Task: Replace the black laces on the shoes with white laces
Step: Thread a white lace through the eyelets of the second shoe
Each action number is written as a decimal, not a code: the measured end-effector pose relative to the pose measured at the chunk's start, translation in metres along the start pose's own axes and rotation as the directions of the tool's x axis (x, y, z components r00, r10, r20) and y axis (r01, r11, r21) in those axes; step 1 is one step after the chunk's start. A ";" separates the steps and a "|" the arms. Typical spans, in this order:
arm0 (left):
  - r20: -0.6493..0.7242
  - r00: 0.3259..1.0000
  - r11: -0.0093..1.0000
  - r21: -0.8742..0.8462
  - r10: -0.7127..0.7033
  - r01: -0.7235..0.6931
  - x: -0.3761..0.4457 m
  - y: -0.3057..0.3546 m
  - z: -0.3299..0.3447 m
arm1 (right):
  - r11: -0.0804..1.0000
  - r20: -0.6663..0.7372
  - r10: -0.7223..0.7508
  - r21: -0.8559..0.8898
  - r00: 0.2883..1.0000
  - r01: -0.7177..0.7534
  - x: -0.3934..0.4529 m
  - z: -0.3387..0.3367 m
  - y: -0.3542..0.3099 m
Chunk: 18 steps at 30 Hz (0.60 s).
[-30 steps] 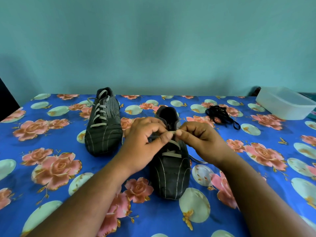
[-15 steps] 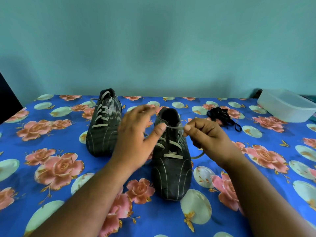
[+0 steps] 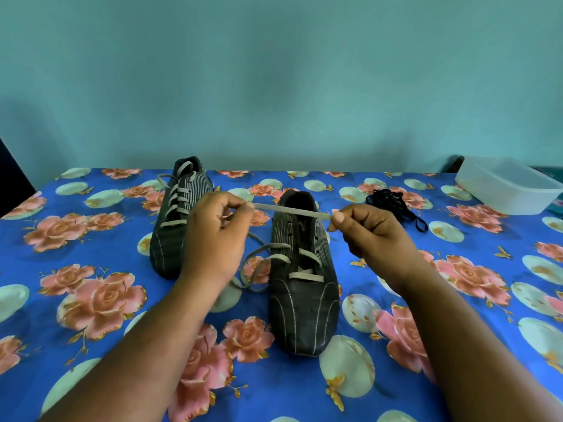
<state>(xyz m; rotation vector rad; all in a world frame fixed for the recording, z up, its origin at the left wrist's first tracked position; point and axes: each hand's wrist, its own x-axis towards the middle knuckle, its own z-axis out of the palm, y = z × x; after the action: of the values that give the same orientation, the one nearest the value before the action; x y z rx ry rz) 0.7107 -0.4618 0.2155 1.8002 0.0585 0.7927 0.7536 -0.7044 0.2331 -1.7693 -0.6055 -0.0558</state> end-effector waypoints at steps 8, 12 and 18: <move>0.264 0.938 0.755 0.562 0.225 -0.339 -0.018 0.007 0.008 | 0.999 0.088 -0.010 -0.051 0.996 0.014 -0.001 0.007 0.002; 0.385 0.872 0.783 0.422 0.301 -0.457 -0.028 0.010 0.021 | 0.997 0.206 -0.051 -0.039 0.977 0.060 -0.004 0.019 0.002; 0.222 0.939 0.867 0.373 0.263 -0.331 -0.021 0.004 0.018 | 0.998 0.127 -0.028 -0.059 0.991 0.036 -0.002 0.010 -0.002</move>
<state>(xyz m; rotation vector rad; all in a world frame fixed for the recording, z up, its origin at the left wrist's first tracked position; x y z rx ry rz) 0.7027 -0.4867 0.2060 2.3044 -0.1830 0.8918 0.7484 -0.6956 0.2318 -1.8322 -0.7304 0.0163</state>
